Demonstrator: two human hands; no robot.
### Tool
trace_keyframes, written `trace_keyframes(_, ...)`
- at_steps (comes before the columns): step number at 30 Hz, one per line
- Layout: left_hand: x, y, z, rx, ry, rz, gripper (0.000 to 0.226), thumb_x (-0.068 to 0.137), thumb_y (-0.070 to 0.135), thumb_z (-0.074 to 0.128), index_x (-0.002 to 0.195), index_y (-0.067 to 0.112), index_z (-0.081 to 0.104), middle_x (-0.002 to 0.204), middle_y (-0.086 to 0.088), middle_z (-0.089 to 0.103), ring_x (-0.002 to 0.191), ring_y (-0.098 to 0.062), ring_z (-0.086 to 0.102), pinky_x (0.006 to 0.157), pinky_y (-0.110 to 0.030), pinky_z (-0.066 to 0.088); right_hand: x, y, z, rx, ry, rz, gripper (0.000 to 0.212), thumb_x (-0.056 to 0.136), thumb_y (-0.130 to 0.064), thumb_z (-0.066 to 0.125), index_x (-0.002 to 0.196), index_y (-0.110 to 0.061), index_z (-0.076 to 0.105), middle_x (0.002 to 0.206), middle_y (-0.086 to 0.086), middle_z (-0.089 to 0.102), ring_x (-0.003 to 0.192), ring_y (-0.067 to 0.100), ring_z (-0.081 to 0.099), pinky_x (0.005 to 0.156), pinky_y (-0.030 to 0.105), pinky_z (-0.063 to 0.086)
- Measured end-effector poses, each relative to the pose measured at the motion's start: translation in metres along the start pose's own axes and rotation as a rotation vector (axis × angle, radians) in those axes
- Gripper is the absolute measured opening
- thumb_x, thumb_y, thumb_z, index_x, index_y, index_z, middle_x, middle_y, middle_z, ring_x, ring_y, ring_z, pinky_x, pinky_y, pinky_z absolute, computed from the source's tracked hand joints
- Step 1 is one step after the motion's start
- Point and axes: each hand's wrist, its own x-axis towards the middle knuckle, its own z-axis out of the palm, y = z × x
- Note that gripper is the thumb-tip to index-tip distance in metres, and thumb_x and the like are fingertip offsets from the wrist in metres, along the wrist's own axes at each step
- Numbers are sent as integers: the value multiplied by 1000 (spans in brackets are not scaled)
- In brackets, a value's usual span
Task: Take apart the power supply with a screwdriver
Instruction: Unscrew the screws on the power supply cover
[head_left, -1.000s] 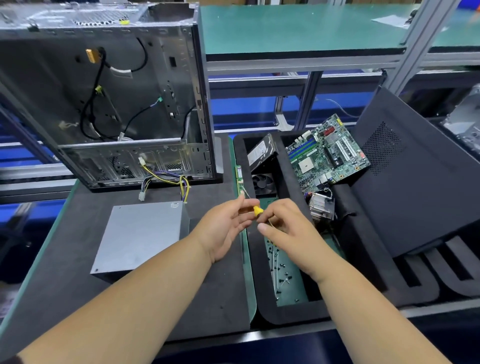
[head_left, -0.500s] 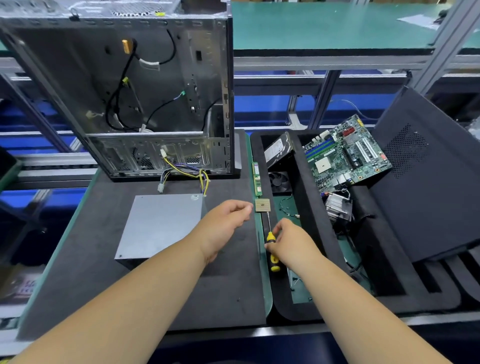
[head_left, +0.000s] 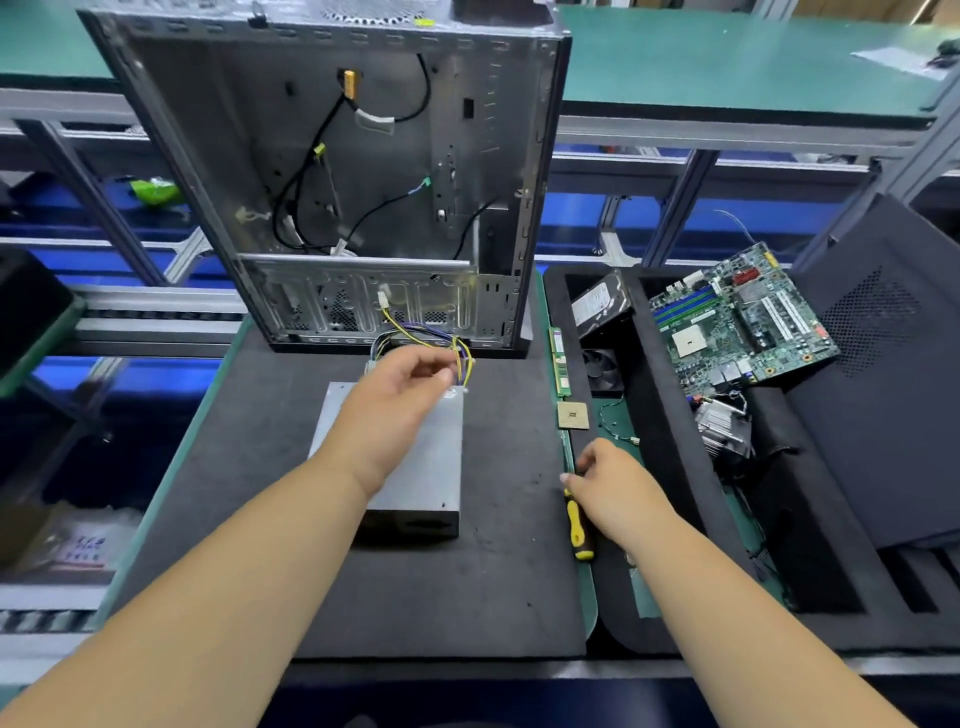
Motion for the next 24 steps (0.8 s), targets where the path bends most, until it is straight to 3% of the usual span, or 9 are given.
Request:
trace_keyframes(5,16,-15,-56,119,294,-50,18,93,21,64,104,35,65,103,11,65,91,8,60,83,-18,42,4,-32,5,246,9,-17,20,97,-45,52,94,-26,55,88,-4,63,77,15,60,64,33,44)
trace_keyframes(8,23,-32,-76,207,379,-213,33,92,31,66,123,26,56,122,0,57,107,-13,58,83,-26,42,12,-65,20,409,-78,49,35,100,-47,46,99,-15,62,87,1,65,71,18,60,77,40,53)
trace_keyframes(10,23,-41,-84,260,333,-407,56,90,44,66,137,21,46,138,-6,47,114,-23,53,89,-31,41,16,-88,32,519,-144,153,48,101,-51,41,106,-9,62,87,3,61,71,18,57,75,38,51)
trace_keyframes(12,19,-48,-89,191,232,-595,80,80,57,69,142,15,41,143,-10,45,122,-29,52,101,-38,44,12,-106,41,635,-228,266,58,99,-61,38,116,-11,60,97,4,62,82,20,61,79,35,52)
trace_keyframes(15,11,-56,-92,25,66,-772,99,73,67,68,147,10,36,146,-12,47,131,-34,49,110,-48,39,5,-117,56,788,-362,283,75,90,-76,37,139,-21,54,135,-3,60,127,20,54,110,38,38)
trace_keyframes(17,11,-62,-93,53,27,-814,96,81,70,61,150,12,32,151,-6,42,138,-30,41,115,-44,32,0,-123,64,825,-384,303,80,87,-77,43,147,-23,46,148,-3,49,139,22,43,118,44,29)
trace_keyframes(21,16,-55,-94,-10,-101,-825,73,88,65,57,143,18,49,146,1,50,135,-20,46,100,-29,30,-4,-135,65,855,-336,360,69,91,-62,55,141,-15,50,132,5,63,122,28,59,109,45,43)
trace_keyframes(23,17,-53,-95,-4,-142,-829,70,90,64,54,145,20,46,152,3,42,141,-18,37,96,-31,25,-8,-139,61,902,-342,352,56,95,-56,56,132,-14,59,119,4,71,111,26,67,105,43,48)
trace_keyframes(24,18,-55,-95,-8,-154,-826,72,91,64,52,147,20,42,155,4,37,144,-18,31,101,-34,25,-10,-140,60,908,-345,346,52,96,-55,55,129,-15,62,116,2,73,108,24,69,105,43,48)
